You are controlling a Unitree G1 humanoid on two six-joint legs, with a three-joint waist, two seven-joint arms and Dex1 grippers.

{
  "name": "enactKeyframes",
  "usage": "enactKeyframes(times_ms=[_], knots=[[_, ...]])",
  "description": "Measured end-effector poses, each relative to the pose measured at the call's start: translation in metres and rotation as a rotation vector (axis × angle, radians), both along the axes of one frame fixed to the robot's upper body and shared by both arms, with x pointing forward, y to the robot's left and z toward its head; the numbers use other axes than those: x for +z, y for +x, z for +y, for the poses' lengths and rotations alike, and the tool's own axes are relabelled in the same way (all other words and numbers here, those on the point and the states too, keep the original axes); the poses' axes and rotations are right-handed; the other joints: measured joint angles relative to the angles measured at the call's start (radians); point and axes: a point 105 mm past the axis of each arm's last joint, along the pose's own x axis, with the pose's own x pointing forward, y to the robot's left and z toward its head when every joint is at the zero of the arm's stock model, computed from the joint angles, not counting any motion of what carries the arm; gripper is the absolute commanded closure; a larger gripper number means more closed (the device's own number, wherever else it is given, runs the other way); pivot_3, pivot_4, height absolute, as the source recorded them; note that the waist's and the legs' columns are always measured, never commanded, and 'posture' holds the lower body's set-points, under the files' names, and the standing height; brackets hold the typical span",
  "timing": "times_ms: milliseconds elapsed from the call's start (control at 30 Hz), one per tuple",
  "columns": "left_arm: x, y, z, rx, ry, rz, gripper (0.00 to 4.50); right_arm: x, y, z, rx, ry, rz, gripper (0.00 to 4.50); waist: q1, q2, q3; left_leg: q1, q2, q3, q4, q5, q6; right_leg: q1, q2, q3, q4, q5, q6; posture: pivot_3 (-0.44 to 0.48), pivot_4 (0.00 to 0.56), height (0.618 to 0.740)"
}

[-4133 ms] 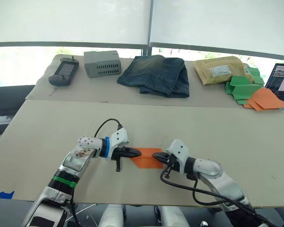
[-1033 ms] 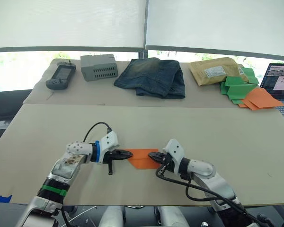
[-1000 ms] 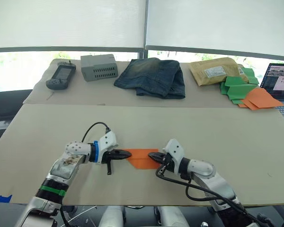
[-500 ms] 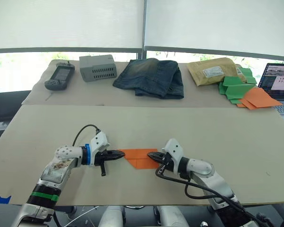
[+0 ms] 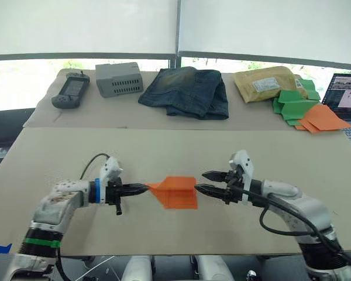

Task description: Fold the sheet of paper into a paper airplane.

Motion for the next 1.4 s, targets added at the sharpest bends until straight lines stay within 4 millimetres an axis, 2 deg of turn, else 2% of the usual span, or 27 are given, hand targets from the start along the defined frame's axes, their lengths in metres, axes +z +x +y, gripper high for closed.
enactKeyframes(times_ms=[133,233,333,533,700,867,1100,1333,1400], knots=[[0.008,-0.005,0.011,0.065,0.003,0.021,4.50,-0.013,0.005,-0.007,0.064,-0.087,0.059,0.47,0.001,0.000,0.003,-0.002,-0.001,0.000,0.000,0.000,0.000,0.000,-0.001,0.000,-0.002,0.000,0.002,0.000,0.150,0.728],[0.008,-0.010,0.014,0.091,0.009,0.041,4.50,-0.018,0.009,-0.004,0.094,-0.079,0.104,0.47,0.001,0.000,0.006,-0.003,-0.001,0.000,0.000,0.000,0.000,-0.001,-0.002,0.000,-0.002,0.001,0.002,0.000,0.150,0.728],[0.006,-0.013,0.015,0.117,0.026,0.047,3.70,-0.022,0.018,0.002,0.130,-0.087,0.141,0.43,-0.001,-0.001,0.009,-0.003,-0.001,0.000,0.001,0.000,0.000,-0.001,-0.001,0.001,-0.002,0.002,0.003,0.000,0.150,0.728],[0.005,-0.018,0.014,0.140,0.026,0.058,1.62,-0.018,0.034,0.011,0.140,-0.006,0.244,0.43,0.001,-0.001,0.012,-0.006,-0.001,0.000,0.001,0.000,0.000,-0.005,-0.001,0.001,-0.001,0.002,0.002,0.000,0.150,0.728],[0.005,-0.019,0.013,0.157,0.031,0.058,1.62,-0.017,0.029,0.017,0.186,0.070,0.398,0.43,0.003,-0.001,0.012,-0.011,-0.002,0.000,0.002,0.000,0.000,-0.010,-0.002,0.001,0.000,0.006,-0.004,0.000,0.150,0.728],[0.005,-0.019,0.014,0.173,0.039,0.055,1.57,-0.023,0.023,0.023,0.202,0.120,0.510,1.96,0.001,-0.001,0.012,-0.011,-0.002,0.000,0.002,0.000,0.000,-0.010,-0.002,0.001,0.000,0.006,-0.004,0.000,0.150,0.728],[0.002,-0.018,0.016,0.197,0.050,0.057,1.57,-0.016,0.025,0.021,0.195,0.168,0.508,4.41,0.001,-0.001,0.012,-0.011,-0.003,0.001,0.002,0.000,0.000,-0.010,-0.001,0.001,0.001,0.006,-0.002,0.000,0.150,0.728],[0.004,-0.015,0.017,0.207,0.055,0.044,1.57,0.015,0.029,0.026,0.234,0.224,0.346,4.46,0.000,-0.001,0.012,-0.011,-0.003,0.001,0.002,0.000,0.000,-0.010,-0.001,0.001,0.001,0.006,-0.002,0.000,0.150,0.728],[0.005,-0.012,0.019,0.216,0.052,0.042,1.57,0.032,0.043,0.029,0.208,0.171,0.164,4.46,-0.002,0.000,0.012,-0.011,-0.003,0.002,0.002,0.000,0.000,-0.011,-0.001,0.001,0.001,0.006,0.000,0.000,0.150,0.728]])
